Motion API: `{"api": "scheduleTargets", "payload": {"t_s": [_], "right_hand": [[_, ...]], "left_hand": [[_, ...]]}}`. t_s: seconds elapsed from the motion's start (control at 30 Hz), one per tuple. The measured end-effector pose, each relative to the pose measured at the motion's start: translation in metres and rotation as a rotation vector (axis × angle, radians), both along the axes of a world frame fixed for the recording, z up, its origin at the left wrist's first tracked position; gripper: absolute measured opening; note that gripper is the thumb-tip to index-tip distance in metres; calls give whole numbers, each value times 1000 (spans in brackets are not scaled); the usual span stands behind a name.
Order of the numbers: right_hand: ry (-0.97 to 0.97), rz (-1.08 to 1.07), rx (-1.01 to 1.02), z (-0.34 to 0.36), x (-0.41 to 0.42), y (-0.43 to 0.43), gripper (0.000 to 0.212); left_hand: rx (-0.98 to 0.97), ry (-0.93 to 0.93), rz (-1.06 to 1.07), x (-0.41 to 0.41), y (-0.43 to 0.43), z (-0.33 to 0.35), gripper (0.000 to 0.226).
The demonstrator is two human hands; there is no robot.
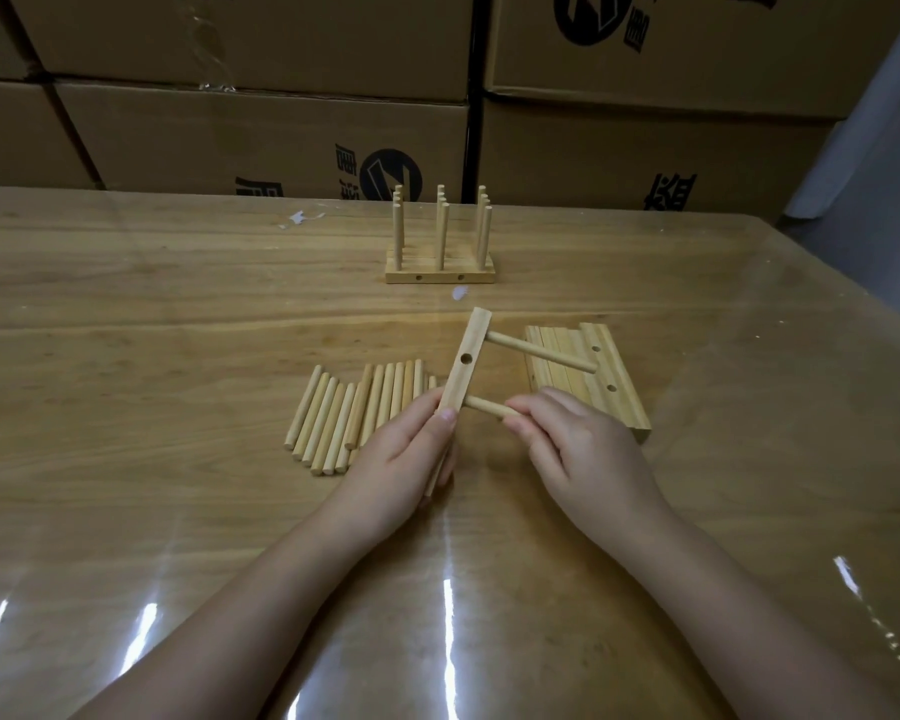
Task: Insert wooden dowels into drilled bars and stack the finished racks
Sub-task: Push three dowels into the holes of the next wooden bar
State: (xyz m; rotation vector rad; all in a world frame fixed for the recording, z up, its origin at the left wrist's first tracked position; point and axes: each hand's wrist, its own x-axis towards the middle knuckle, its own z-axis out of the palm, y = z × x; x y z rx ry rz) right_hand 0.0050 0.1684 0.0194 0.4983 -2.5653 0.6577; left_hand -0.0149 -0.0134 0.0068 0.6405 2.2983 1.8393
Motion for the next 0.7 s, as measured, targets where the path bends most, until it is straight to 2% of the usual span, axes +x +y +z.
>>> {"api": "scheduleTargets", "payload": {"t_s": [0.1, 0.27, 0.4, 0.5, 0.7], "right_hand": [[-50, -3, -113, -2, 1, -1, 18], [-157, -15, -206, -4, 2, -3, 17], [-260, -17, -320, -4, 3, -7, 20], [-331, -21, -372, -4, 5, -8, 25], [-599, -33, -618, -1, 5, -6, 29]], "left_hand": [[13, 19, -8, 0, -1, 0, 23], [43, 30, -42, 1, -2, 2, 34], [41, 22, -32, 0, -3, 3, 22], [35, 10, -32, 1, -3, 4, 23], [54, -5, -42, 1, -3, 6, 21]]}}
